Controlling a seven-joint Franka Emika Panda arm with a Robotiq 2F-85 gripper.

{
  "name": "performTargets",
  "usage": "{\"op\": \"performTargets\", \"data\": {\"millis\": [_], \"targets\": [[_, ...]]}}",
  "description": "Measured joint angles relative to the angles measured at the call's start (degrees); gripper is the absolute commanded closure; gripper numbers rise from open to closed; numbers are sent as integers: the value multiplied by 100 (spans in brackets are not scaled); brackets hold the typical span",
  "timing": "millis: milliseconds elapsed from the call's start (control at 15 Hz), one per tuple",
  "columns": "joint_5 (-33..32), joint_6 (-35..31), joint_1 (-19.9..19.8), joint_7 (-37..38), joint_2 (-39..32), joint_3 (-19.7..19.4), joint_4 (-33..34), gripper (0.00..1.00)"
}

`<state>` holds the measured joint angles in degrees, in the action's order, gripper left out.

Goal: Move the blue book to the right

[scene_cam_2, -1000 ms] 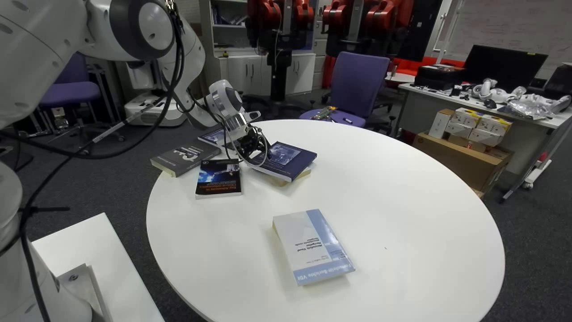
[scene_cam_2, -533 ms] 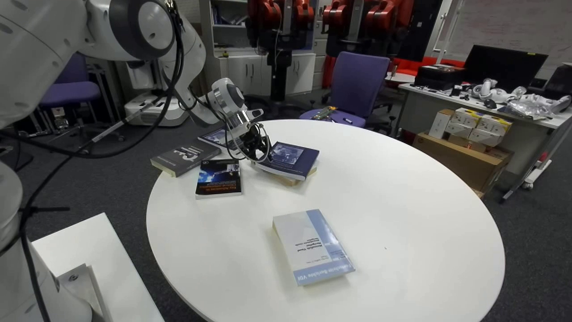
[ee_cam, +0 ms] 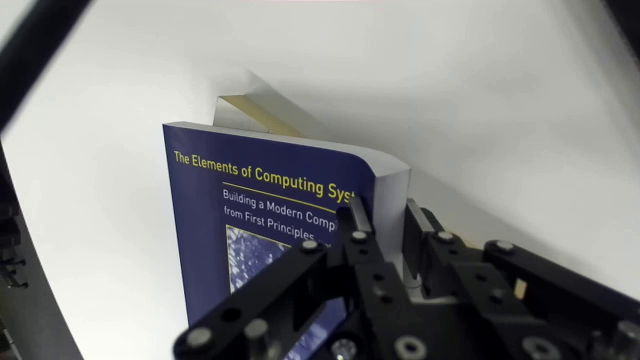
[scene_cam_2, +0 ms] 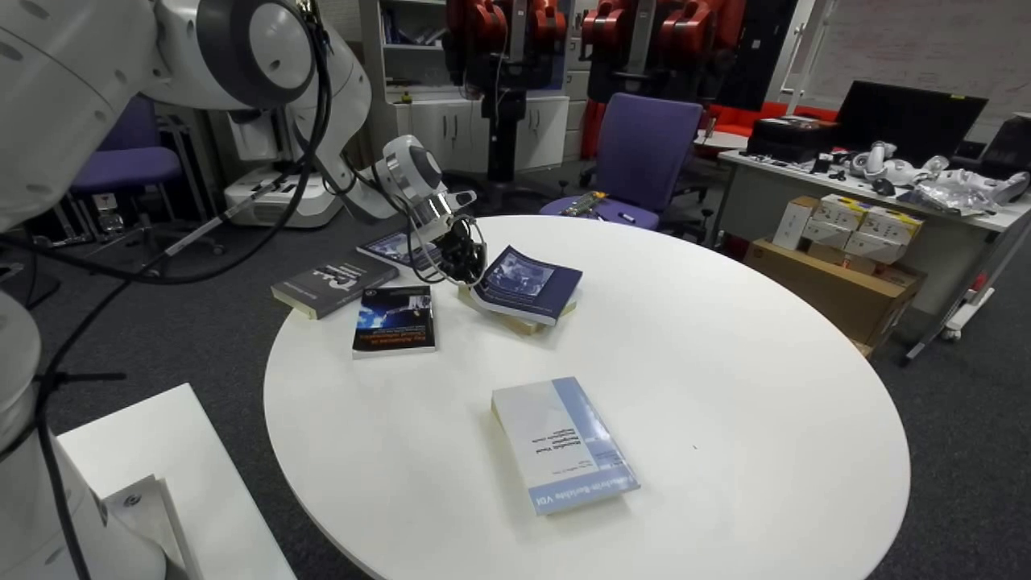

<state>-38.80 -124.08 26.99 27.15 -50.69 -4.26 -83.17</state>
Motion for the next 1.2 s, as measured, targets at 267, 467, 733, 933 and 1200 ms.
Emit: {"op": "performTargets", "data": {"millis": [267, 467, 733, 933, 1200], "targets": [[13, 6, -9, 0, 0, 0, 43, 95], [15, 6, -20, 6, 41, -2, 67, 95], [4, 38, -39, -28, 193, -37, 64, 95], [-126, 327, -31, -235, 290, -46, 41, 95], [-497, 786, -10, -570, 538, -42, -230, 95]]}}
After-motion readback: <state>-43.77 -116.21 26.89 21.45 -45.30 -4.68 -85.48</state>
